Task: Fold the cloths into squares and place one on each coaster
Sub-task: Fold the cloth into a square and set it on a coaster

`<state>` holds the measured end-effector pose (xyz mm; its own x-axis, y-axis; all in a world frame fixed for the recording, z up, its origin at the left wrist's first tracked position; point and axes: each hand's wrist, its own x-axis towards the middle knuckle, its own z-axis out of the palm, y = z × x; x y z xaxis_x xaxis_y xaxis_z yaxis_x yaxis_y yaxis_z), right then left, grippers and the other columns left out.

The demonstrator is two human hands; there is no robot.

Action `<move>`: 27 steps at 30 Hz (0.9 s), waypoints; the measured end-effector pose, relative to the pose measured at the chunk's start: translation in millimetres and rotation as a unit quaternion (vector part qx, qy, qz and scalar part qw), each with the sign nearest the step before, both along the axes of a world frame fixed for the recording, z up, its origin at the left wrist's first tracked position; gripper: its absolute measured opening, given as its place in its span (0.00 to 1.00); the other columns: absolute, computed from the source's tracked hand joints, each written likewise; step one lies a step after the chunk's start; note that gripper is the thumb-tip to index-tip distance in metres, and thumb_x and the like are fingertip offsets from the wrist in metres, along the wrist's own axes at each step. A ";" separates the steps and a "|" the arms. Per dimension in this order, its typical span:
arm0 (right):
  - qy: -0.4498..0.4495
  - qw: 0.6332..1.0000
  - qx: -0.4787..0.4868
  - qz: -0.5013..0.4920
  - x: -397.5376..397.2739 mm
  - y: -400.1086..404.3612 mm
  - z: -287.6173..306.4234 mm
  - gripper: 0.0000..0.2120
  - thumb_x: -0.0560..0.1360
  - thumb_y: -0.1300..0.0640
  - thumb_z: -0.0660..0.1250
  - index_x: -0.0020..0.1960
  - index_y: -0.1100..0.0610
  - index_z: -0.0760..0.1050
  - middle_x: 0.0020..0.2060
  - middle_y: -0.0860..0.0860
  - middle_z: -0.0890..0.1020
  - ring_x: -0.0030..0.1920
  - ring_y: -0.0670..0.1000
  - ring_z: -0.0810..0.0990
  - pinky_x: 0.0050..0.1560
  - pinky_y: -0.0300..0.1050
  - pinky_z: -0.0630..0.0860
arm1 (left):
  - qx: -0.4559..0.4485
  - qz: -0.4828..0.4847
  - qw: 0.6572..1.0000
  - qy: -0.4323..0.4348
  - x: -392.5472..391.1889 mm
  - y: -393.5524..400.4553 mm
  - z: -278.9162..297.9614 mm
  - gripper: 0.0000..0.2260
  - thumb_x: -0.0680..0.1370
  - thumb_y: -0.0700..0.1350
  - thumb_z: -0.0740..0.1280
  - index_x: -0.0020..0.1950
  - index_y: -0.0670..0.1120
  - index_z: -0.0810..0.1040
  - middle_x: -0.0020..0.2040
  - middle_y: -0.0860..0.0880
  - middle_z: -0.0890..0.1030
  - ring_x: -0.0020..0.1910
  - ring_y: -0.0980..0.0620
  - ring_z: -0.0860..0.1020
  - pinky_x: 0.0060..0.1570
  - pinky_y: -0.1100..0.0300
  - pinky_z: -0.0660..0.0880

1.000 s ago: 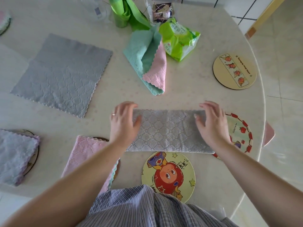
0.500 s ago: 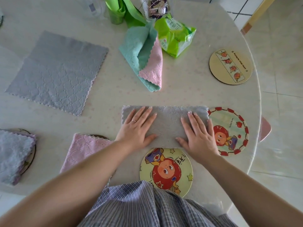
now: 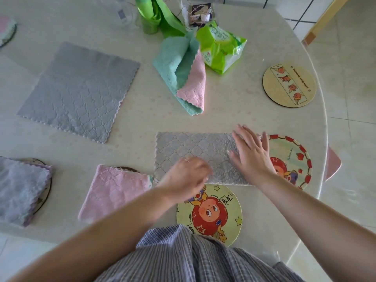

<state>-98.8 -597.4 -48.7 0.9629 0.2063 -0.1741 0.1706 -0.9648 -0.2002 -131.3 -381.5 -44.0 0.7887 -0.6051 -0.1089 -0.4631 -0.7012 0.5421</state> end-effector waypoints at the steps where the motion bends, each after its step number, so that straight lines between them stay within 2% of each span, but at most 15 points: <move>1: -0.006 1.000 0.016 0.012 9.1 8.0 1.7 0.27 0.78 0.48 0.55 0.74 0.56 0.58 0.74 0.50 0.60 0.75 0.50 0.54 0.73 0.61 0.41 | -0.012 -0.023 1.000 0.008 -9.6 -7.0 -1.8 0.08 0.79 0.46 0.61 0.54 0.51 0.78 0.53 0.55 0.78 0.56 0.56 0.73 0.61 0.53 0.71; 3: -0.015 0.998 0.048 0.040 25.7 22.3 5.6 0.23 0.79 0.53 0.58 0.72 0.56 0.63 0.71 0.50 0.66 0.72 0.51 0.62 0.74 0.59 0.48 | -0.040 -0.006 0.999 0.004 -22.3 -13.4 -10.0 0.06 0.77 0.44 0.65 0.51 0.48 0.79 0.49 0.53 0.79 0.50 0.55 0.75 0.56 0.54 0.73; 6: -0.002 0.994 0.079 0.075 44.0 36.1 8.8 0.19 0.79 0.58 0.57 0.70 0.55 0.67 0.67 0.50 0.72 0.68 0.52 0.67 0.72 0.52 0.58 | -0.052 0.062 0.997 0.005 -28.9 -15.8 -15.5 0.07 0.74 0.40 0.68 0.52 0.45 0.79 0.49 0.50 0.79 0.48 0.52 0.76 0.52 0.54 0.76; 9: 0.029 0.994 0.066 0.087 55.5 42.7 10.0 0.16 0.79 0.56 0.58 0.66 0.53 0.71 0.63 0.50 0.74 0.64 0.51 0.69 0.67 0.50 0.63 | -0.052 0.072 0.996 -0.002 -26.2 -16.9 -14.7 0.09 0.73 0.38 0.69 0.52 0.44 0.78 0.48 0.49 0.79 0.46 0.51 0.78 0.48 0.55 0.77; 14: 0.071 0.994 0.026 0.085 69.3 48.5 11.5 0.13 0.76 0.52 0.63 0.59 0.54 0.74 0.58 0.50 0.78 0.59 0.52 0.73 0.64 0.51 0.66 | -0.031 0.048 0.998 -0.024 -18.2 -13.2 -14.8 0.08 0.74 0.38 0.68 0.52 0.44 0.80 0.47 0.48 0.79 0.45 0.52 0.78 0.47 0.61 0.73; 17: 0.110 0.991 0.005 0.078 73.6 52.0 14.2 0.11 0.77 0.54 0.62 0.57 0.55 0.75 0.55 0.51 0.80 0.55 0.53 0.76 0.60 0.49 0.68 | -0.037 0.036 0.999 -0.017 -15.0 -13.0 -11.3 0.07 0.75 0.38 0.67 0.52 0.44 0.81 0.47 0.48 0.79 0.45 0.51 0.77 0.47 0.60 0.74; 21: 0.145 0.987 0.039 0.064 70.6 46.0 21.1 0.11 0.77 0.55 0.60 0.57 0.57 0.72 0.52 0.51 0.78 0.48 0.51 0.76 0.49 0.44 0.70 | -0.051 0.039 0.998 -0.016 -15.5 -9.1 -5.1 0.06 0.75 0.38 0.67 0.49 0.45 0.82 0.46 0.49 0.80 0.46 0.51 0.78 0.48 0.57 0.75; 24: 0.181 0.980 0.069 0.053 59.7 30.3 27.9 0.10 0.78 0.53 0.58 0.56 0.56 0.69 0.41 0.47 0.75 0.34 0.46 0.71 0.35 0.42 0.65 | -0.049 0.039 0.998 -0.029 -22.0 3.9 -0.9 0.05 0.75 0.40 0.68 0.47 0.47 0.82 0.46 0.51 0.80 0.48 0.53 0.77 0.53 0.58 0.73; 27: 0.202 0.975 0.079 0.035 42.8 16.4 31.1 0.08 0.79 0.52 0.57 0.54 0.55 0.67 0.35 0.50 0.75 0.31 0.48 0.71 0.32 0.43 0.66 | -0.039 0.051 0.996 -0.063 -28.6 23.8 2.5 0.04 0.73 0.41 0.69 0.45 0.49 0.81 0.44 0.53 0.78 0.47 0.53 0.77 0.54 0.56 0.72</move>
